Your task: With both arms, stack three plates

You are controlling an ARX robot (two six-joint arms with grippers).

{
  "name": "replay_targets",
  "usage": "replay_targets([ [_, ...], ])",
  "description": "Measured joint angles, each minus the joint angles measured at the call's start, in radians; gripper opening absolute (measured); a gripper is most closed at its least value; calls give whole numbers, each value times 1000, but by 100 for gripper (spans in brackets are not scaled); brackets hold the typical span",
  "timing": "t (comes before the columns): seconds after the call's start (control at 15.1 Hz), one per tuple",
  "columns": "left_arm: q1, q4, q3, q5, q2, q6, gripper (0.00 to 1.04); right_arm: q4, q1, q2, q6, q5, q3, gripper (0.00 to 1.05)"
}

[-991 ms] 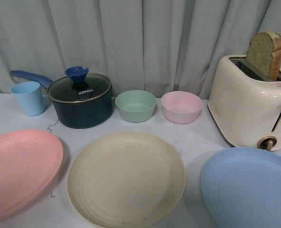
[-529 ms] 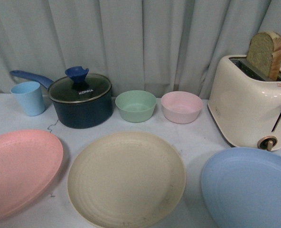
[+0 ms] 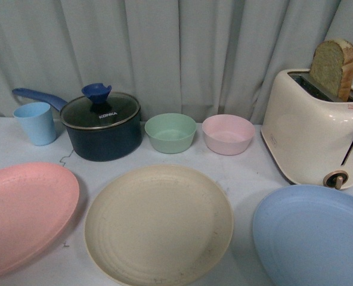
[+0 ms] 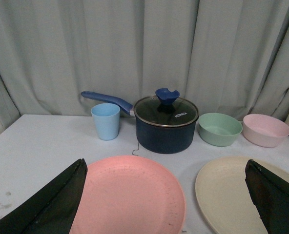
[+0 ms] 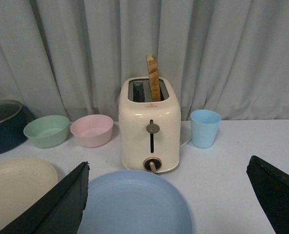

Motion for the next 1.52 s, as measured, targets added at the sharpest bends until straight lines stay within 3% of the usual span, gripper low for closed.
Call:
replay_targets([
  [0.59, 0, 0, 0, 0, 0, 0, 98, 0, 0, 0, 0, 0, 0, 98],
  [0.73, -21, -323, 151, -132, 214, -98, 98, 0, 0, 0, 0, -3, 0, 98],
  [0.79, 28, -369, 234, -116, 330, -146, 98, 0, 0, 0, 0, -1, 0, 98],
  [0.99, 141, -69, 390, 4, 600, -126, 98, 0, 0, 0, 0, 0, 0, 98],
  [1.19, 195, 248, 533, 117, 1078, -1, 98, 0, 0, 0, 0, 0, 0, 98],
  [1.32, 256, 352, 642, 147, 1352, 83, 98, 0, 0, 0, 0, 0, 0, 98],
  [1.52, 340, 391, 667, 177, 1637, 180, 98, 0, 0, 0, 0, 0, 0, 98],
])
